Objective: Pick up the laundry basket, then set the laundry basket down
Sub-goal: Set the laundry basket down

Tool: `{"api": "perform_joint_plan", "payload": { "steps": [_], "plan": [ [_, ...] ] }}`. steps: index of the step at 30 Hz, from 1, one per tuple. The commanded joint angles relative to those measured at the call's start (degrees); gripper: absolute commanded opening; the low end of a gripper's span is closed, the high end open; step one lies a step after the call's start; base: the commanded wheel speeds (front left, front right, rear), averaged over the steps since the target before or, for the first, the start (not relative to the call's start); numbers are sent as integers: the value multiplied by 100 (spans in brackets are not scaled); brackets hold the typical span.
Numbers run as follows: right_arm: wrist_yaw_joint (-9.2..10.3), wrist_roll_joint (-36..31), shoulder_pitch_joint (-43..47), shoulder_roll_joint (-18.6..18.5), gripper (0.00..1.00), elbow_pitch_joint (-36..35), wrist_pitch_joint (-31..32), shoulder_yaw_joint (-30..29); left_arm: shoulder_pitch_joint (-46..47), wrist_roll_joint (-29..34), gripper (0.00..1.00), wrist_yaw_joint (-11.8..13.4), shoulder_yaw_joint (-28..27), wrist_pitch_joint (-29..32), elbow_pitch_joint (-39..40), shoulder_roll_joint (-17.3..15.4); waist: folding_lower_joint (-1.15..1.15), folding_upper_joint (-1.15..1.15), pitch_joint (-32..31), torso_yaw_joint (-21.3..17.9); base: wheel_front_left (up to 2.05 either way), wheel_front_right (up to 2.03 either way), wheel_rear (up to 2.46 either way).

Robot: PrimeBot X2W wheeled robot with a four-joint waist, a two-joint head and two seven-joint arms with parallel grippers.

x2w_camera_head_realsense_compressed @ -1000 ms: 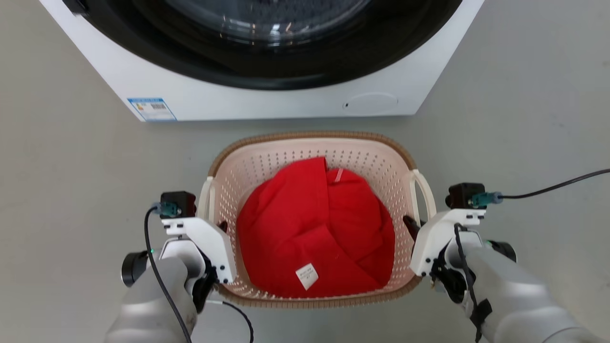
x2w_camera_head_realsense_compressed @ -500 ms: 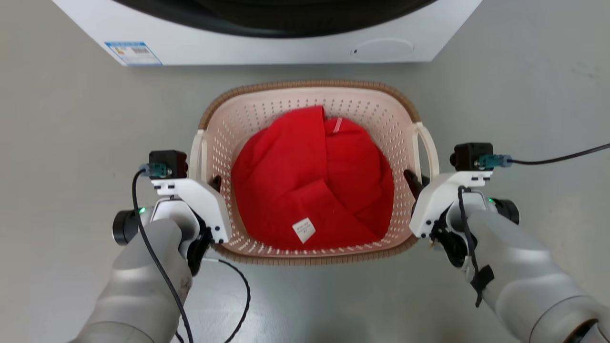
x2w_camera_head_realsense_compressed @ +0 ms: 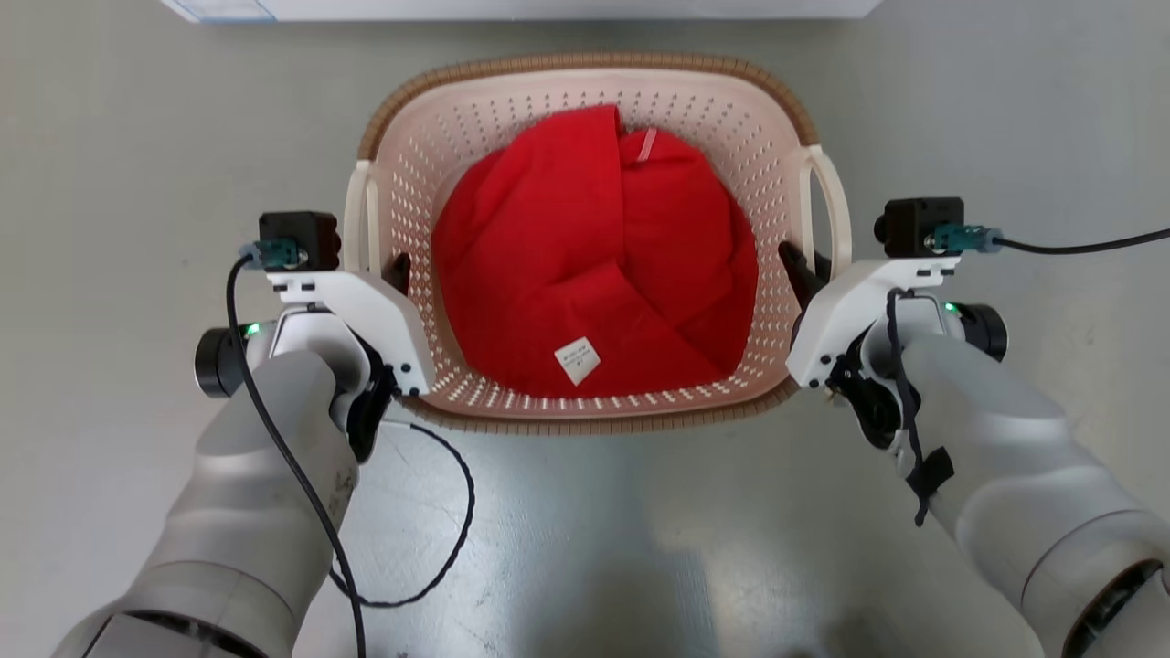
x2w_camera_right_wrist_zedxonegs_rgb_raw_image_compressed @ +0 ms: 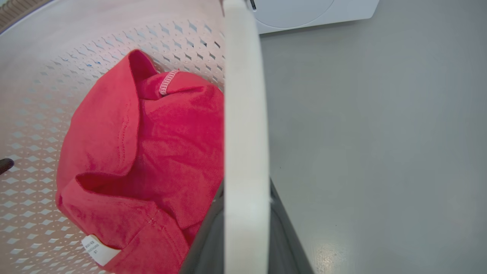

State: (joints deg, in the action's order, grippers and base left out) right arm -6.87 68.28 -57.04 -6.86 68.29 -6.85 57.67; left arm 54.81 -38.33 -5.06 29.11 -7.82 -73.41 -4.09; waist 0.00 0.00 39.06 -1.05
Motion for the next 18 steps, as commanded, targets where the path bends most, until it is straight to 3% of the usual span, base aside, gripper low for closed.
{"api": "perform_joint_plan", "payload": {
  "steps": [1,18],
  "plan": [
    [-62,-39,-14,-52,0,-49,-175,61,127,41,0,4,-45,-36,8,-265,0,0,173,14,0,0,0],
    [-62,78,-574,-68,0,-51,-486,129,719,45,0,24,23,-313,-22,-296,0,0,981,139,0,0,0]
  ]
}}
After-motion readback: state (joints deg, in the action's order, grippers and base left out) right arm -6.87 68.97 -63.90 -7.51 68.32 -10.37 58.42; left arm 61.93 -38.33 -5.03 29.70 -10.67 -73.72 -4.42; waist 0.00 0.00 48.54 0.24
